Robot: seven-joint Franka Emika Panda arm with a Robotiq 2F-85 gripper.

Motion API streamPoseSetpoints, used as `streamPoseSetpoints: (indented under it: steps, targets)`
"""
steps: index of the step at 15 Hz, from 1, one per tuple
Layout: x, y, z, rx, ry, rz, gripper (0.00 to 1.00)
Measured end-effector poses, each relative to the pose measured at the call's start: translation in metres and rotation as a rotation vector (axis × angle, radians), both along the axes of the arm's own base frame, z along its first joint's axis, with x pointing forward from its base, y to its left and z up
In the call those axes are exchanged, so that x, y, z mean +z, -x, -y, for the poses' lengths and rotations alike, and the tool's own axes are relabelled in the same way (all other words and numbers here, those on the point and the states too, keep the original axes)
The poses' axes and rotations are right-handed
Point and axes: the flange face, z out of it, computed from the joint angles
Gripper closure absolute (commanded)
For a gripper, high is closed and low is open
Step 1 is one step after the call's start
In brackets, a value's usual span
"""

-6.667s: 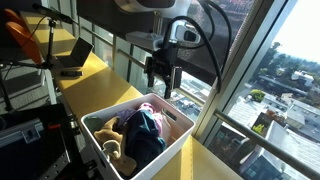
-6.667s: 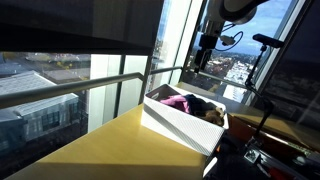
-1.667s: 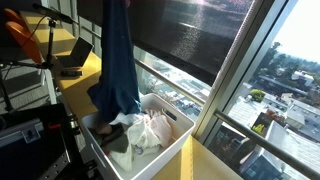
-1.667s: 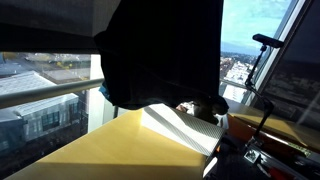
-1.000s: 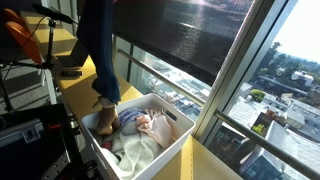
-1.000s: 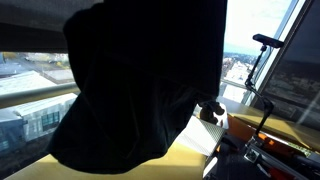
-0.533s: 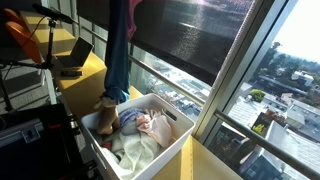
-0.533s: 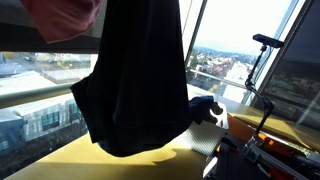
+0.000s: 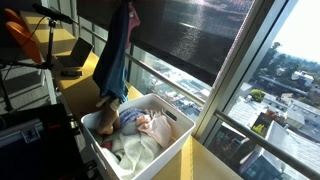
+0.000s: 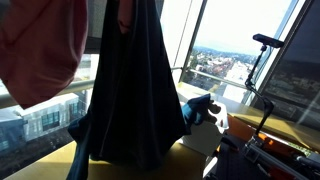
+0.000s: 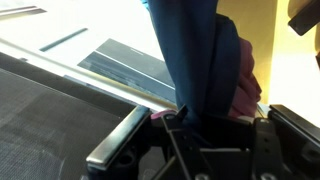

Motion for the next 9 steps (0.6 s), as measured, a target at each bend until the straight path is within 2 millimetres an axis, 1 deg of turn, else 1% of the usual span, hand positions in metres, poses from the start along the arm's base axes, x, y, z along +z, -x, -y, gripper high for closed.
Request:
streamPoseSetpoints:
  steps: [3,5,7,8,9]
  targets:
    - [-0.048,-0.032,0.052,-0.077,-0.023,-0.057,1.0]
    - [-0.08,-0.043,0.089,-0.126,-0.045,-0.112,1.0]
    - [-0.112,-0.044,0.115,-0.156,-0.058,-0.178,1.0]
    - [-0.128,-0.04,0.123,-0.161,-0.057,-0.209,1.0]
    - [-0.143,-0.034,0.125,-0.159,-0.049,-0.234,1.0]
